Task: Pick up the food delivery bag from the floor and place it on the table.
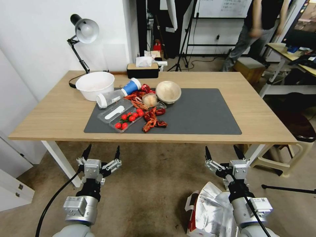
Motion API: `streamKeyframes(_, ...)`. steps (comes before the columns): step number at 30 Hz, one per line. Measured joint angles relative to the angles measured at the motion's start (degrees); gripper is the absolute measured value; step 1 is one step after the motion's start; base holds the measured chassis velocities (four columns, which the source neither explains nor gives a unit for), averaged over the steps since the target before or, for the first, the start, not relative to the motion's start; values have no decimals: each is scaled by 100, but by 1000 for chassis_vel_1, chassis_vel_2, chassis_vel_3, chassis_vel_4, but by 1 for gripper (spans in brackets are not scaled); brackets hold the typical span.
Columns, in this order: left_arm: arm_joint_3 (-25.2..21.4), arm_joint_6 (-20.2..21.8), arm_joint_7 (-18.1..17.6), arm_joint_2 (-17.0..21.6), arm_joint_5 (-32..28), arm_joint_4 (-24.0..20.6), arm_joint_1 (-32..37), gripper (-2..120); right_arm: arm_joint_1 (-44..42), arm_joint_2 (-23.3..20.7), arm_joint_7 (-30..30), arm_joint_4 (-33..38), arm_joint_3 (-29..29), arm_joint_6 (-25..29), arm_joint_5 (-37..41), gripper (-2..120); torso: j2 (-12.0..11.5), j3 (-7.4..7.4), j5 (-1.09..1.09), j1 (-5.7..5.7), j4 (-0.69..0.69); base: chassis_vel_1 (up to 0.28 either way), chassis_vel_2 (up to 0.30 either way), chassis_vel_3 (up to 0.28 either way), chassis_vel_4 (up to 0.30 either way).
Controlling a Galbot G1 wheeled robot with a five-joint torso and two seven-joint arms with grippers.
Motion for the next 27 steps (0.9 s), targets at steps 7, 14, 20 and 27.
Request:
streamKeyframes(7, 0, 0, 0, 0, 0, 0, 0, 100, 0, 0, 0, 0, 0, 1, 0, 100, 0, 0, 0, 0, 0, 0, 0, 0, 0)
streamKeyframes(14, 0, 0, 0, 1, 0, 0, 0, 100, 0, 0, 0, 0, 0, 1, 0, 100, 0, 0, 0, 0, 0, 0, 0, 0, 0)
streamKeyframes(20, 0, 0, 0, 0, 0, 0, 0, 100, 0, 0, 0, -1, 0, 1, 0, 100, 0, 0, 0, 0, 0, 0, 0, 0, 0)
streamKeyframes(27, 0, 0, 0, 0, 0, 0, 0, 100, 0, 0, 0, 0, 0, 1, 1, 100, 0, 0, 0, 0, 0, 0, 0, 0, 0)
